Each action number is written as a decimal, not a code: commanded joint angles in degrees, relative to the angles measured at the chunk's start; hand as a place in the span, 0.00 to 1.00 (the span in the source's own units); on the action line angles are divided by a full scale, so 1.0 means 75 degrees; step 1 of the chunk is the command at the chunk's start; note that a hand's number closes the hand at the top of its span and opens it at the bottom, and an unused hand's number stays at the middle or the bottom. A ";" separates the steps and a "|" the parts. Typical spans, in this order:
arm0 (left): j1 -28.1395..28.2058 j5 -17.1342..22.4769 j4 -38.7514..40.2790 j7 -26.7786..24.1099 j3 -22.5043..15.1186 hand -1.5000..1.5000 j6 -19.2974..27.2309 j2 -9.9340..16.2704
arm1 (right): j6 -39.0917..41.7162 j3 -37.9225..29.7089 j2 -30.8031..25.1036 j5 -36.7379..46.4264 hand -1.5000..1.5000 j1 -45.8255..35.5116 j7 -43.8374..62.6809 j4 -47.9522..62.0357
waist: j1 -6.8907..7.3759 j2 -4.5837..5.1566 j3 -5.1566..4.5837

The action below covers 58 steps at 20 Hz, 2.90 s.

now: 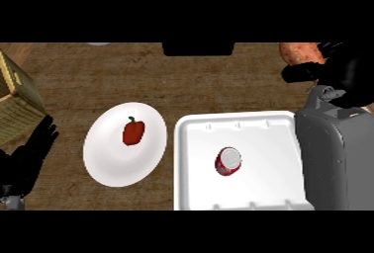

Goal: Pick the sweet potato from the tray and place it in the tiered shelf

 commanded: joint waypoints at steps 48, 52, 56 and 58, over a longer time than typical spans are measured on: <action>-0.0089 -0.0528 -0.0233 0.0173 0.0160 0.50 -0.0266 -0.0523 | 0.0822 -0.4550 -0.3061 0.1655 1.00 -0.1445 -0.1169 0.1591 | 0.0147 0.0086 0.0012; -0.0383 -0.0657 0.0104 0.0165 0.0410 0.50 -0.0189 -0.0466 | 0.1166 -0.4414 -0.3104 0.1185 0.00 -0.0504 -0.1590 0.1723 | 0.0076 0.0071 0.0009; -0.0188 -0.0614 -0.0398 0.0477 0.0345 0.50 -0.0216 -0.0681 | 0.0728 -0.4167 -0.3315 0.0895 0.00 -0.0181 -0.1627 0.1815 | 0.0106 0.0068 0.0010; -0.0147 -0.0707 -0.0008 -0.0008 0.0397 0.50 -0.0322 -0.0657 | -0.0042 -0.4376 -0.3285 0.0563 0.00 -0.0131 -0.1955 0.1958 | 0.0107 0.0075 0.0011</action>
